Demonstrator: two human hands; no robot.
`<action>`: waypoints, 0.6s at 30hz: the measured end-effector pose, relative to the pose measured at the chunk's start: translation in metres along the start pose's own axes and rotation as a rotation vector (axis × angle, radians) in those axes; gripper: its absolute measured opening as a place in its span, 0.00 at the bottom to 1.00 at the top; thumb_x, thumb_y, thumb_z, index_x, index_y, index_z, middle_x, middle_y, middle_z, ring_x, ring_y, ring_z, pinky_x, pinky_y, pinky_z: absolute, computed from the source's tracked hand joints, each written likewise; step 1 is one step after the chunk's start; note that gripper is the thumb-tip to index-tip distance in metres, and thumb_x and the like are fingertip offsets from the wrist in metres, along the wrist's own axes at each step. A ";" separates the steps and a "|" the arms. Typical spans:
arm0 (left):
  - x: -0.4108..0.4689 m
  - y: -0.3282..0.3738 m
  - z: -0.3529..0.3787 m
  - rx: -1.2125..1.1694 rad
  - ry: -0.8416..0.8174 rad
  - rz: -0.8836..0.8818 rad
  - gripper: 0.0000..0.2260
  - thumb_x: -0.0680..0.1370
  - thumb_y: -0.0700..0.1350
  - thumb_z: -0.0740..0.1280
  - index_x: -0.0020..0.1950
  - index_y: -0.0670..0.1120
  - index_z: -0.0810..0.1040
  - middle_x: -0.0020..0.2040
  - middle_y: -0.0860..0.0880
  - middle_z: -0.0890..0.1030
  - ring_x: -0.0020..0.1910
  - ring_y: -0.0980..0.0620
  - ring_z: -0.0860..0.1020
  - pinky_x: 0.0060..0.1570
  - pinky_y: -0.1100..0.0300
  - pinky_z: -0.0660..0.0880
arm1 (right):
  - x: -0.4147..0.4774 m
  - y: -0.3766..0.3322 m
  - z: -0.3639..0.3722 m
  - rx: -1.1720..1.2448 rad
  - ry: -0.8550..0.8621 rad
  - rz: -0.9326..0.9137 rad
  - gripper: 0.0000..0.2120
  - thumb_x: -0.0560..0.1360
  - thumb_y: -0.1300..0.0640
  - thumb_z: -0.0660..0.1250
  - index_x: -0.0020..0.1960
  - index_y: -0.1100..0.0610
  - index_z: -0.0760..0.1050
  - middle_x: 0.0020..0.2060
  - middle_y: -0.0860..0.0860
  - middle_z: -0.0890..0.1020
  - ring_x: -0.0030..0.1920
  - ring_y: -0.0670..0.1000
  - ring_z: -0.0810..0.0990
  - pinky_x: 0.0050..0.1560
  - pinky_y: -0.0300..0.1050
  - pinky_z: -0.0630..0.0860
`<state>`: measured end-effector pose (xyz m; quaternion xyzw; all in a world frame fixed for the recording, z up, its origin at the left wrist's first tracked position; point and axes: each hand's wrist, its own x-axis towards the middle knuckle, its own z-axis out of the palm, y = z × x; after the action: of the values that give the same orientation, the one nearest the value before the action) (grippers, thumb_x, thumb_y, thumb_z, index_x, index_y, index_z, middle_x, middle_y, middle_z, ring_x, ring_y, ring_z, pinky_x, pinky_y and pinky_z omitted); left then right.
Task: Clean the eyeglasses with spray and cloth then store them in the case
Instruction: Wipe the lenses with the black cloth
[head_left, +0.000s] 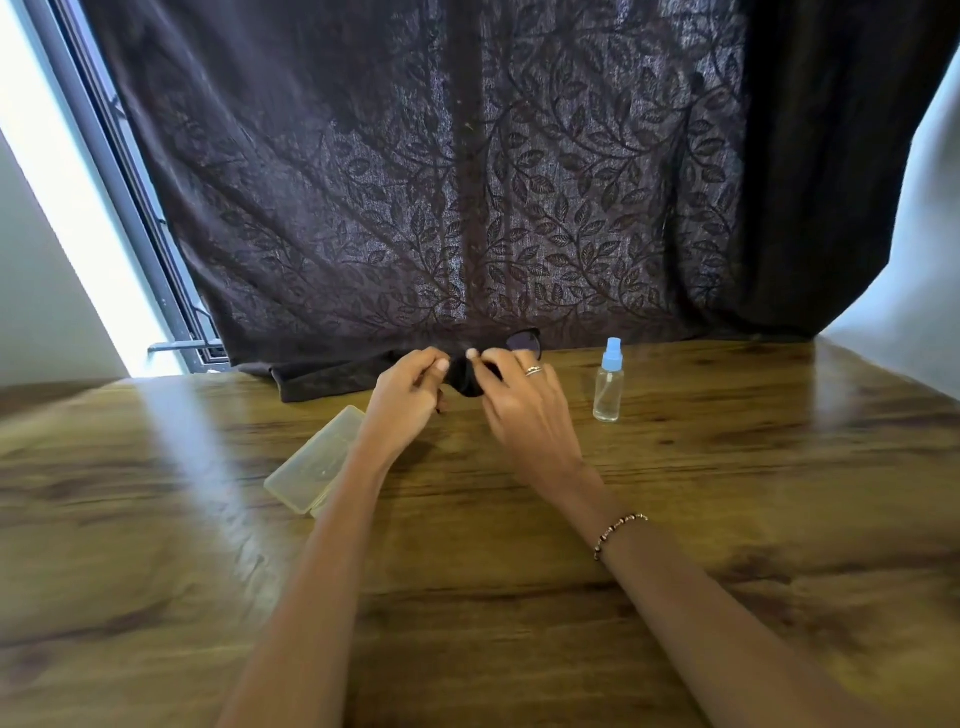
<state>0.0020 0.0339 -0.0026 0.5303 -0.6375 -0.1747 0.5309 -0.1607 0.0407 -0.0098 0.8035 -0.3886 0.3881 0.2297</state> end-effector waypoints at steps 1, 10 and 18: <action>0.000 0.000 0.000 -0.001 0.003 0.000 0.08 0.81 0.43 0.60 0.46 0.49 0.77 0.39 0.51 0.77 0.33 0.62 0.76 0.46 0.43 0.79 | -0.001 0.002 0.000 0.001 -0.001 0.049 0.17 0.76 0.62 0.63 0.64 0.62 0.75 0.53 0.54 0.79 0.52 0.55 0.77 0.47 0.49 0.74; 0.001 -0.006 -0.002 -0.053 0.004 0.004 0.13 0.80 0.43 0.60 0.41 0.58 0.77 0.36 0.57 0.76 0.34 0.61 0.75 0.38 0.55 0.80 | -0.001 0.005 0.001 0.008 -0.004 0.009 0.18 0.75 0.64 0.64 0.64 0.65 0.74 0.52 0.56 0.79 0.51 0.57 0.77 0.47 0.51 0.75; 0.001 -0.005 0.000 -0.002 -0.004 0.028 0.16 0.80 0.42 0.61 0.41 0.62 0.77 0.36 0.59 0.77 0.35 0.62 0.76 0.39 0.55 0.81 | 0.003 -0.002 0.004 0.051 0.041 -0.072 0.19 0.73 0.67 0.68 0.64 0.66 0.74 0.51 0.57 0.79 0.49 0.57 0.76 0.48 0.50 0.74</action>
<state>0.0048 0.0309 -0.0057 0.5203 -0.6458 -0.1691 0.5325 -0.1564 0.0375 -0.0103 0.8144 -0.3448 0.4058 0.2308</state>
